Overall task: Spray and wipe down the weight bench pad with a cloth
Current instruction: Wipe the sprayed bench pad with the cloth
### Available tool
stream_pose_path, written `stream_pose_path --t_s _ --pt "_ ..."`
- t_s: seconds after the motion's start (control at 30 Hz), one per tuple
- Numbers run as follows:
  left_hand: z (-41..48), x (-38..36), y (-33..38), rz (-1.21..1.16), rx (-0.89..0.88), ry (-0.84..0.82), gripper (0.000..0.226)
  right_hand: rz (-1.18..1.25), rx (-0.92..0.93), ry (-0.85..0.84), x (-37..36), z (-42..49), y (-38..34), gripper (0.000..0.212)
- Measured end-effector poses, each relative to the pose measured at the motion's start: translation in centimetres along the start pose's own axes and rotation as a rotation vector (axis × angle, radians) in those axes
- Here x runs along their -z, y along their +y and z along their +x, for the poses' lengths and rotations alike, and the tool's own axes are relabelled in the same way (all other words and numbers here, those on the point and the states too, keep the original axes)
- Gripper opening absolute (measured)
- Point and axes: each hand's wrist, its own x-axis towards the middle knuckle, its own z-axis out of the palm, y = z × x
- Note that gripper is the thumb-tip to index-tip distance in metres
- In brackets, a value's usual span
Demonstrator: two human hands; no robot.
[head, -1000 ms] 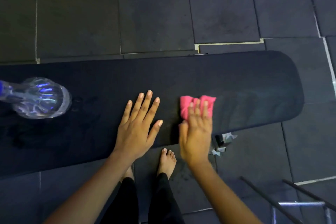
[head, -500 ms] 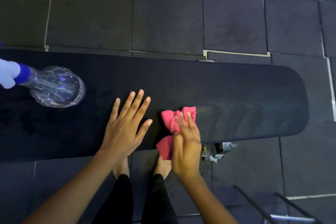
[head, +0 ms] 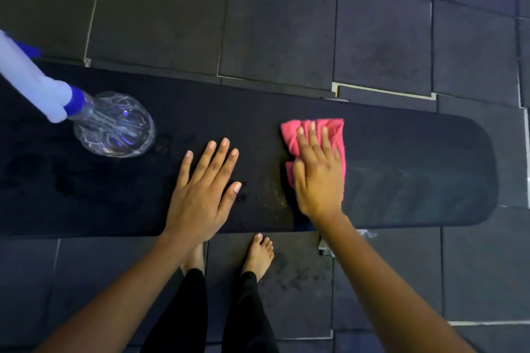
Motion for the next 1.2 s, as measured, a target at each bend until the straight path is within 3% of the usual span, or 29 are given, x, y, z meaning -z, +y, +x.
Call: stream_pose_path --t_s 0.2,0.27,0.33,0.4,0.5,0.6,0.87,0.97,1.07,1.13,1.2 --pt "-0.1 -0.2 -0.4 -0.049 -0.016 0.007 0.057 0.102 0.172 -0.146 -0.1 -10.3 -2.7 0.052" --pt "-0.1 -0.2 -0.5 -0.086 -0.029 0.024 0.056 0.34 0.031 -0.126 0.3 -10.8 -3.6 0.05" --pt "-0.2 0.1 -0.8 -0.122 -0.022 0.054 0.056 0.561 -0.193 0.013 0.9 -8.6 -4.3 0.047" --pt "-0.4 0.5 -1.7 -0.142 0.019 0.093 0.055 0.56 -0.265 0.18 1.2 -4.8 -4.5 0.046" --pt "-0.9 1.1 -3.9 -0.123 0.041 0.104 0.055 0.28 -0.061 0.104 -0.1 1.1 -4.3 0.051" --pt "-1.4 1.1 -5.1 -0.072 -0.019 0.062 0.057 -0.001 -0.01 0.004 -2.0 2.9 -4.4 0.055" --pt "-1.8 0.8 -4.9 -0.057 0.007 0.064 0.055 0.119 0.347 -0.155 -2.2 -7.3 -6.3 0.045" --pt "-2.2 0.8 -5.2 -0.094 0.003 0.086 0.053 0.37 0.142 -0.146 -1.3 -8.3 -7.9 0.046" --pt "-3.2 0.8 -5.8 -0.09 0.012 0.094 0.052 0.619 -0.186 0.09 0.4 -6.1 -9.7 0.044" --pt "-3.9 0.9 -6.3 -0.067 0.012 0.096 0.051 0.555 -0.176 0.14 0.5 -3.7 -9.7 0.045" --pt "-4.6 1.0 -6.8 -0.052 0.012 0.101 0.051 0.239 -0.087 -0.027 -0.9 -1.3 -9.2 0.056"
